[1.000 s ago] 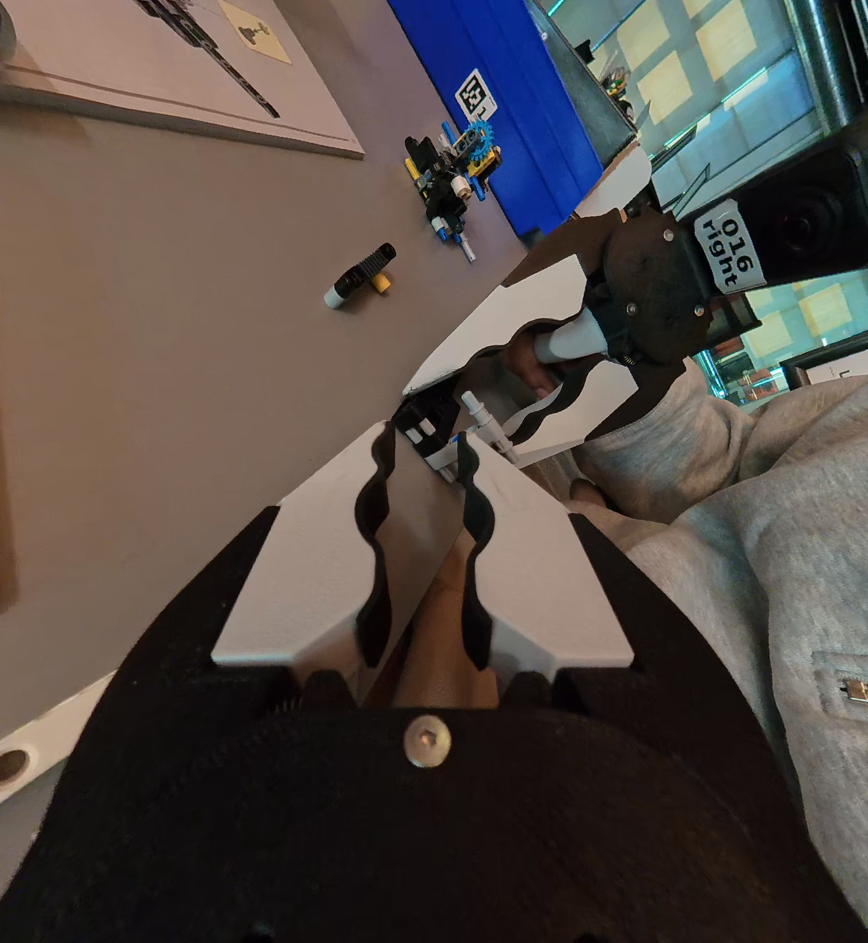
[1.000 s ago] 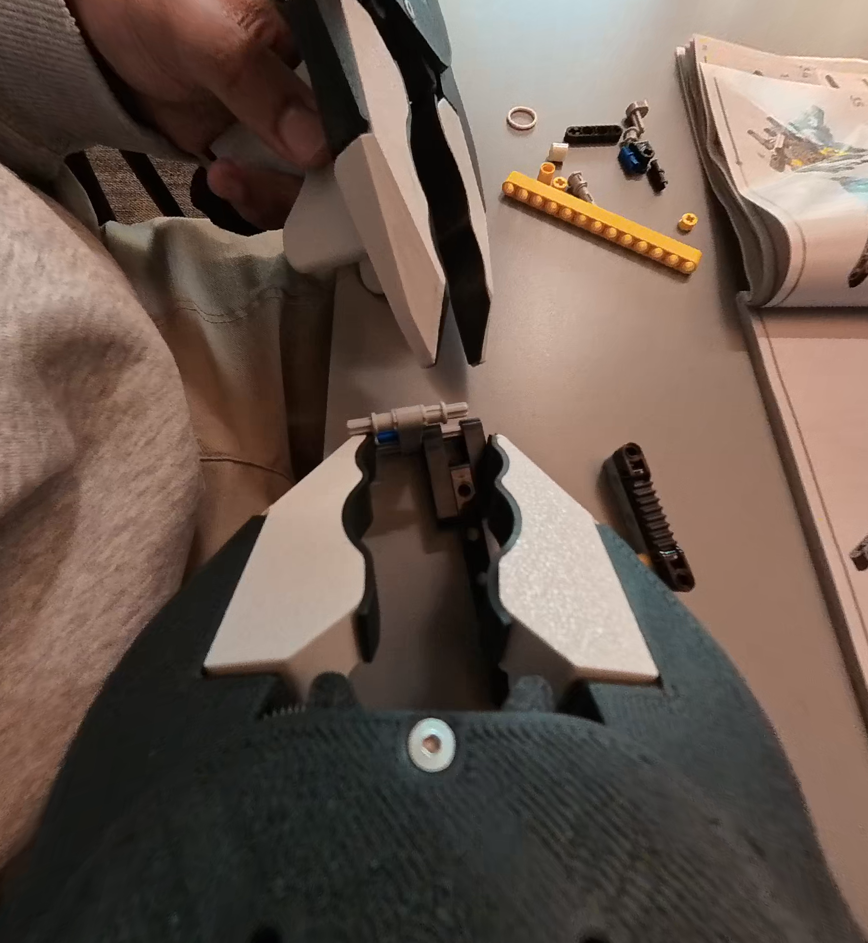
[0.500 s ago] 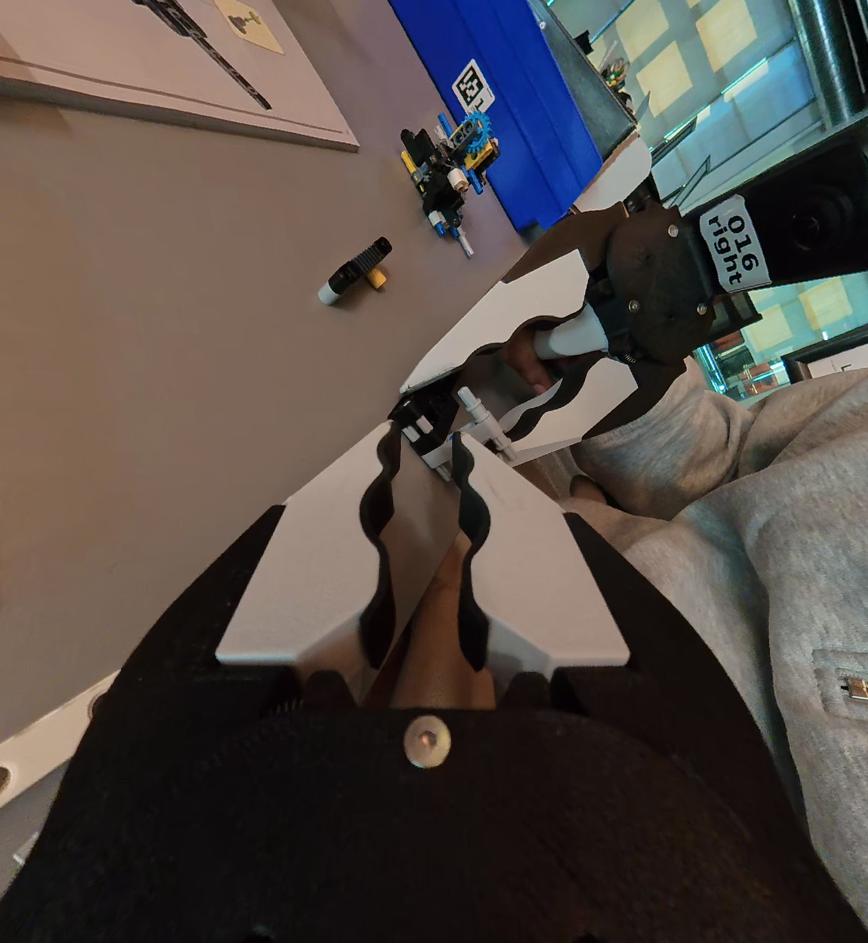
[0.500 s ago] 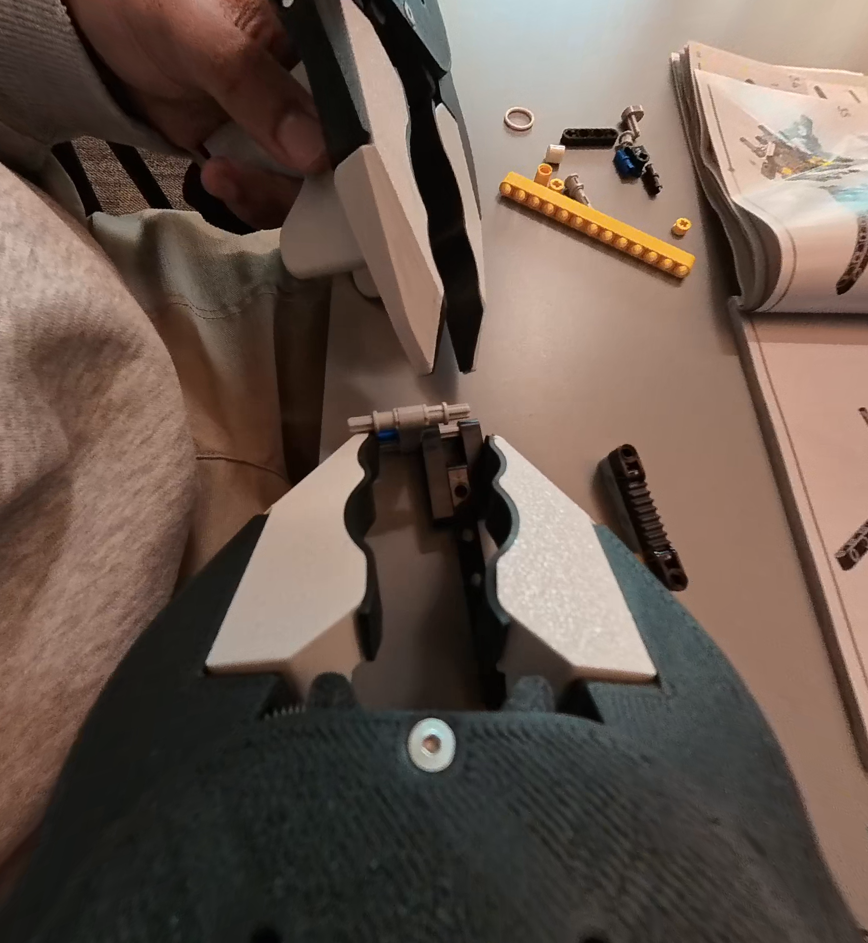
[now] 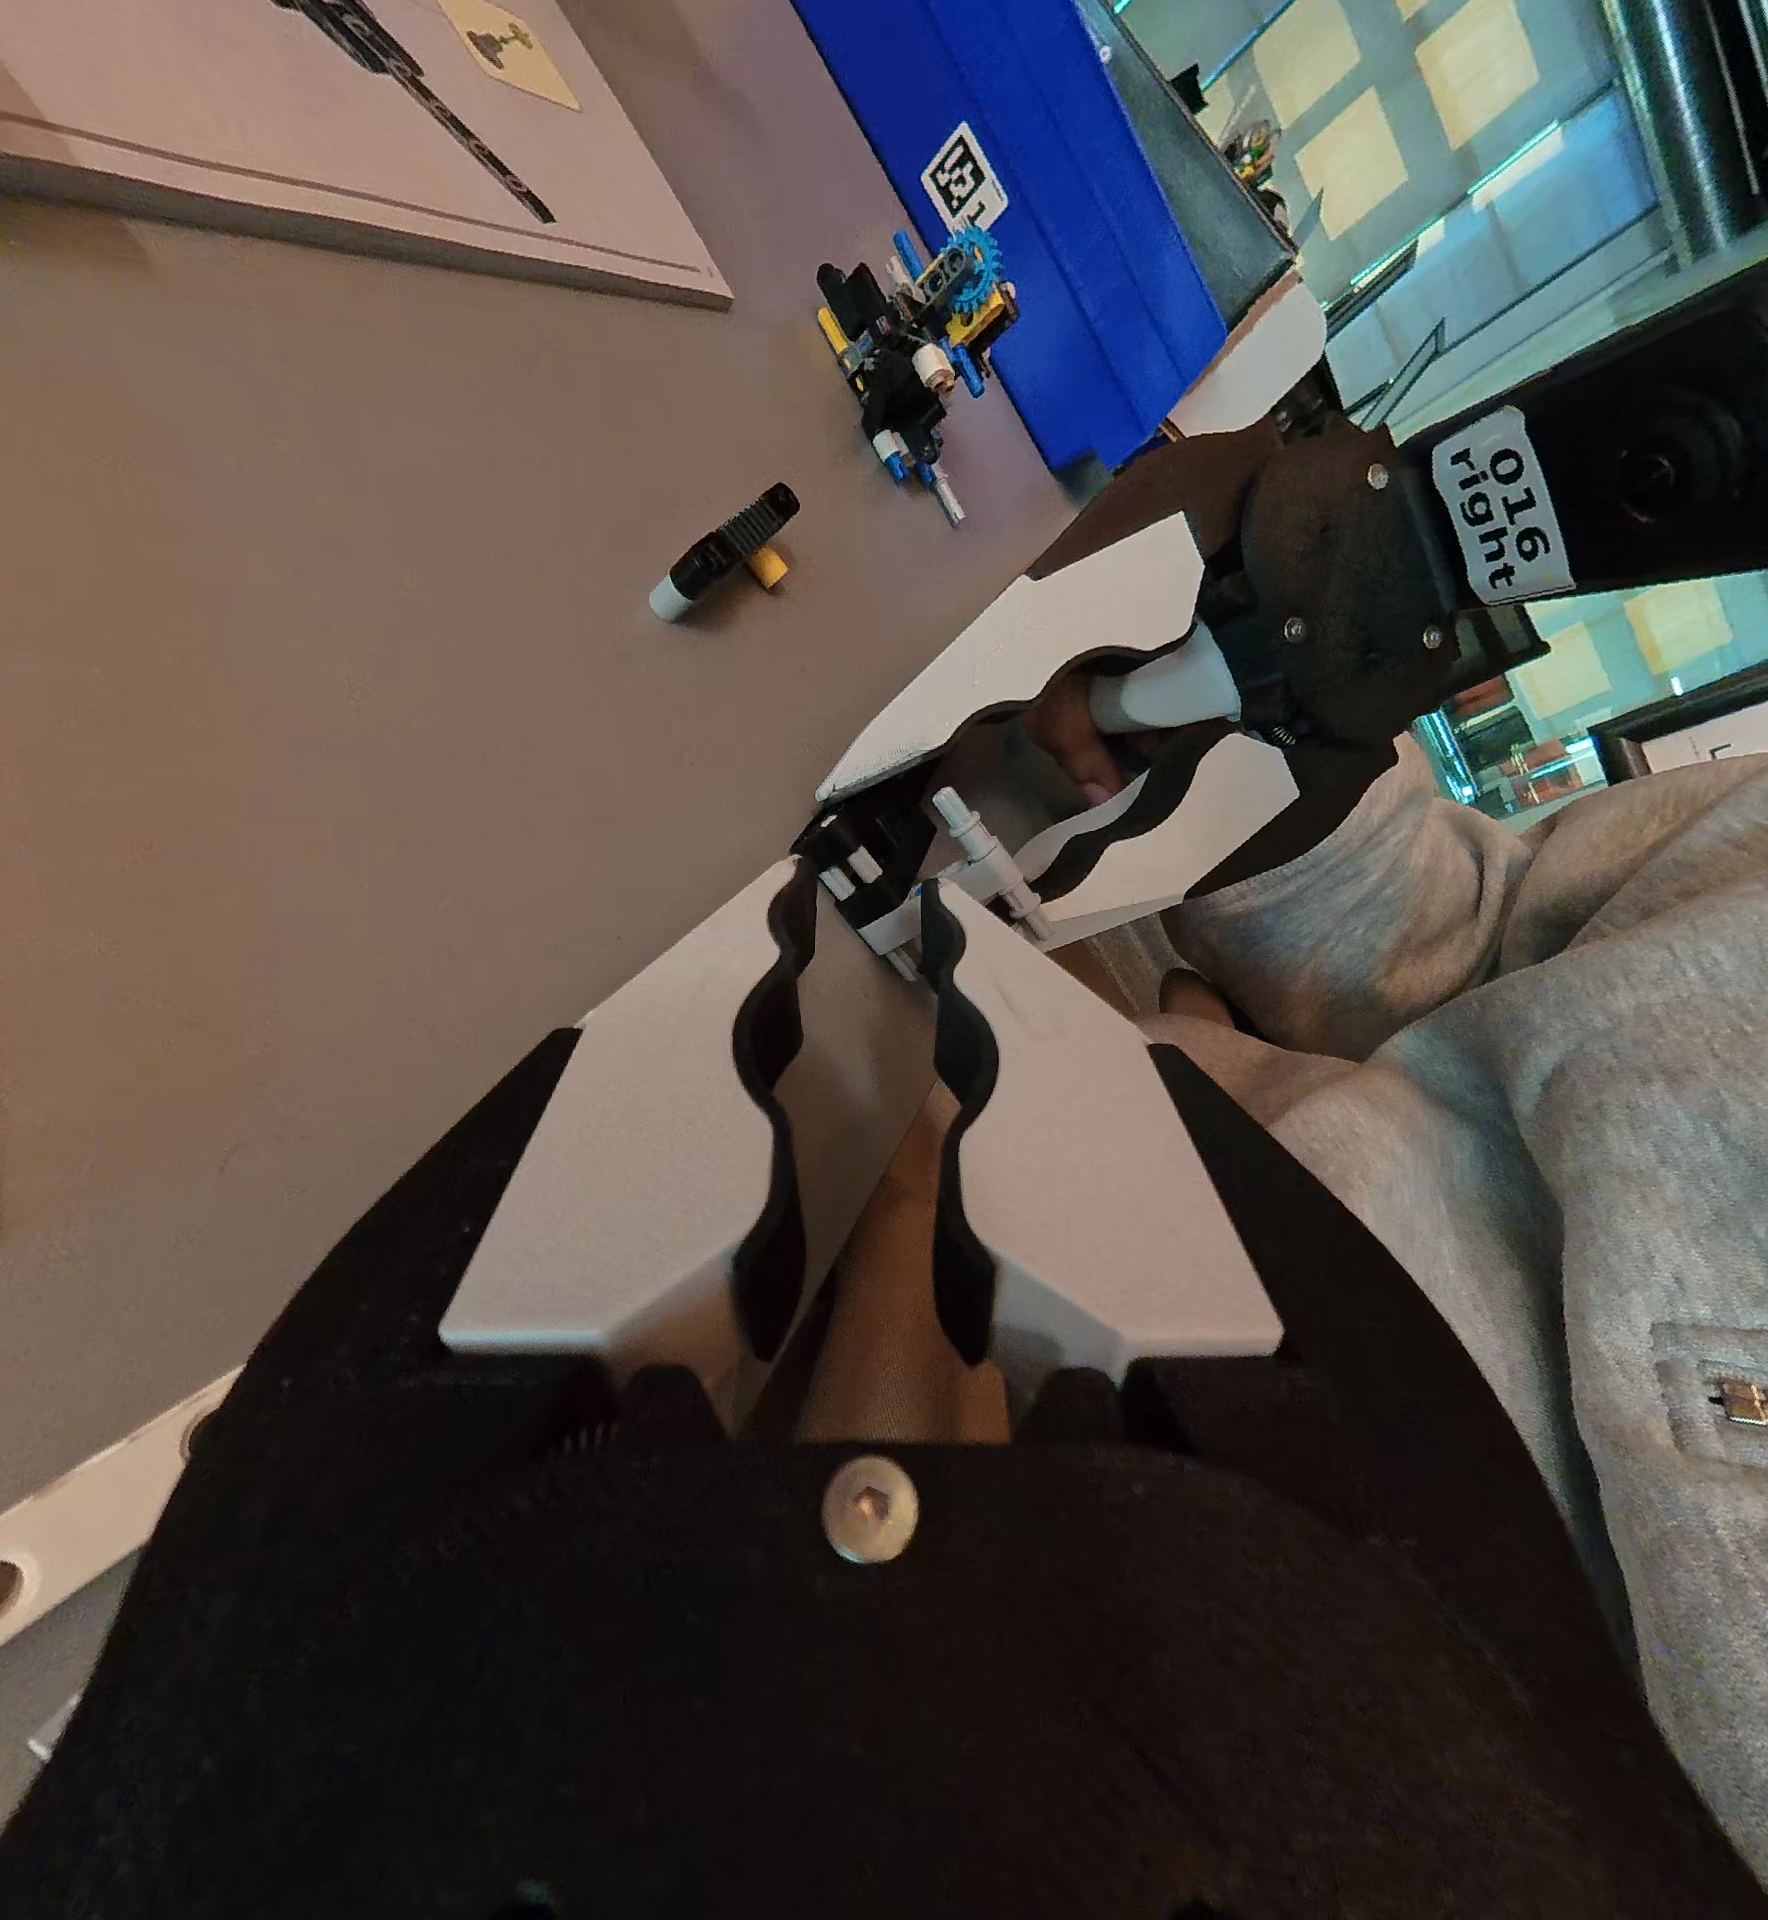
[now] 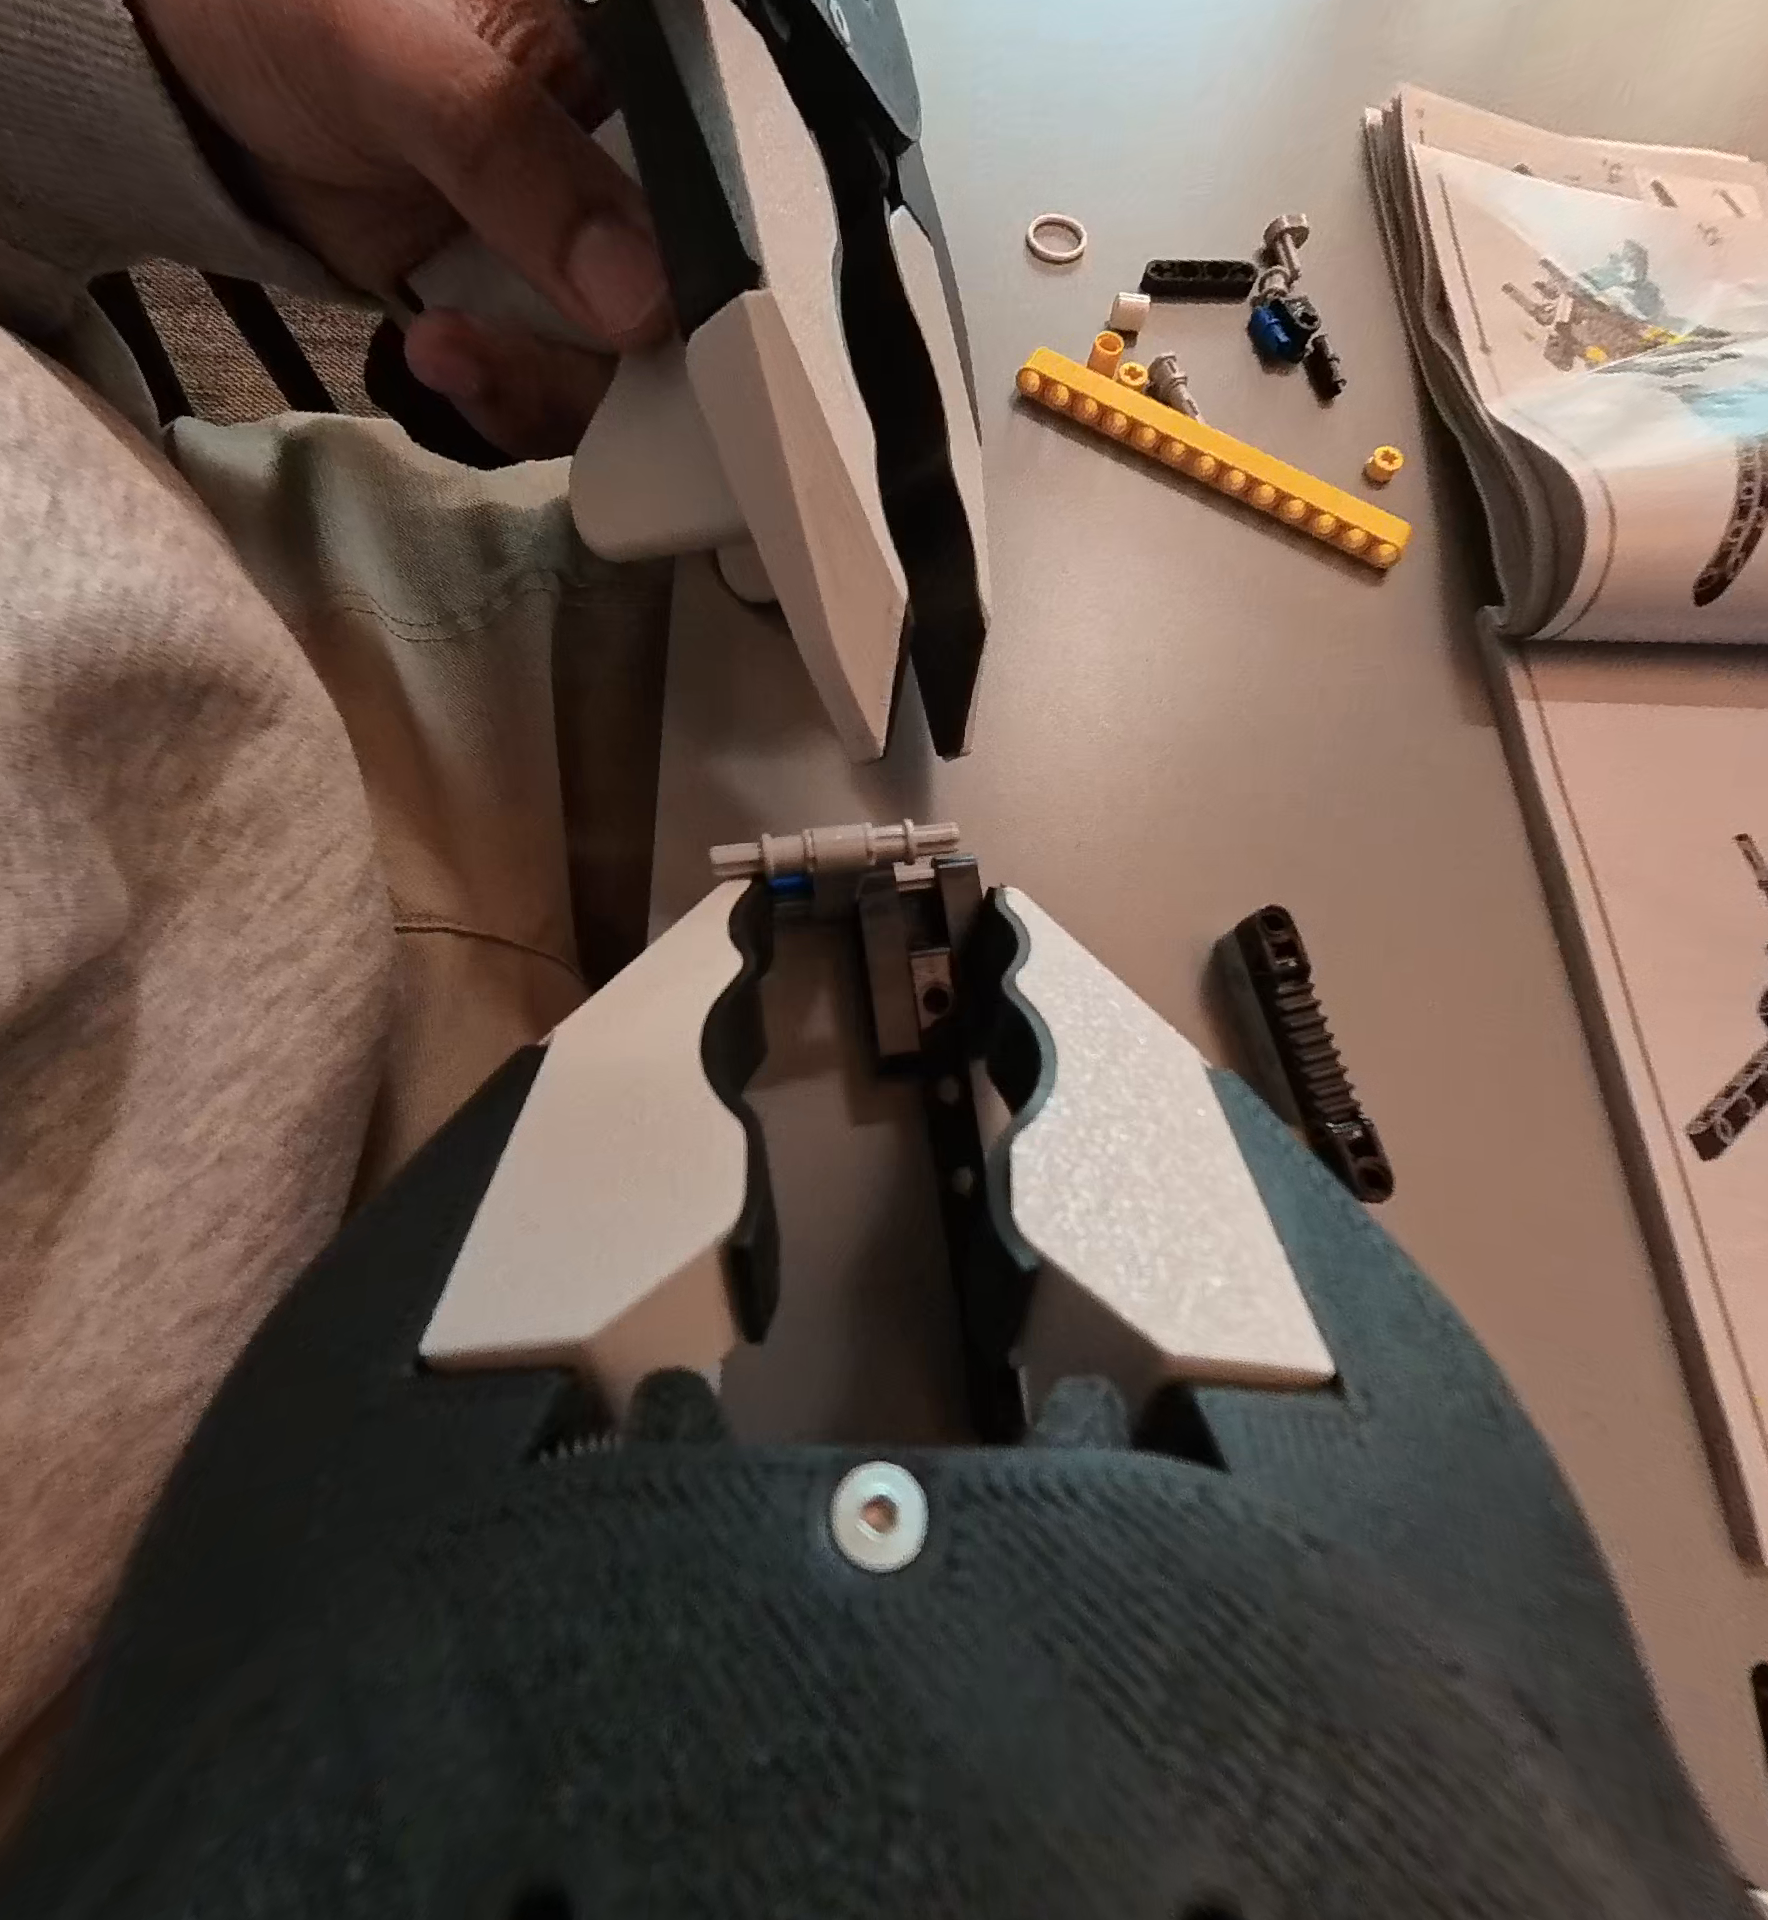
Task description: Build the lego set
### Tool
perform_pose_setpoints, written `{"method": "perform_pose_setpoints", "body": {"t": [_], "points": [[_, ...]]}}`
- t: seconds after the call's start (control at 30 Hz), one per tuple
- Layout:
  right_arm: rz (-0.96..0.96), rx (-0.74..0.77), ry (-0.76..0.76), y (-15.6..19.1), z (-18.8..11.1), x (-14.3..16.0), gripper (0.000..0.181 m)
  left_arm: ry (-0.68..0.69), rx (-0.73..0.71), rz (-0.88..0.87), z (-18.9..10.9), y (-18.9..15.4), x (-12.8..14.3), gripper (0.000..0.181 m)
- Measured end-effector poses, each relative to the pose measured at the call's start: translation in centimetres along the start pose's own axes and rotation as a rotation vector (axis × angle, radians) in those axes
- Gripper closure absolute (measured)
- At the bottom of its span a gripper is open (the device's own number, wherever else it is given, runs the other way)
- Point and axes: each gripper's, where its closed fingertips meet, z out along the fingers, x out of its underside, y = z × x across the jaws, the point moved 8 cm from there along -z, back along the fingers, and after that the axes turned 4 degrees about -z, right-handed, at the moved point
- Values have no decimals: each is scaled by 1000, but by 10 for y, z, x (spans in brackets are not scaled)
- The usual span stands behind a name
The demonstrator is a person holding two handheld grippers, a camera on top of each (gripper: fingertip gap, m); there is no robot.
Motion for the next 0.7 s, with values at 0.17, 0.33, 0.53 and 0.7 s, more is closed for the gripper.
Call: {"method": "perform_pose_setpoints", "body": {"t": [0.17, 0.33, 0.53, 0.7], "points": [[-5, 2, 1, 1, 0, 0, 141, 0, 0, -1, 0, 0, 0, 164], [-7, 3, 2, 0, 0, 0, 141, 0, 1, -2, 0, 0, 0, 164], [-10, 5, 8, 0, 0, 0, 141, -1, 1, -3, 0, 0, 0, 164], [-10, 8, 10, 1, 0, -1, 141, -1, 2, -4, 0, 0, 0, 164]]}}
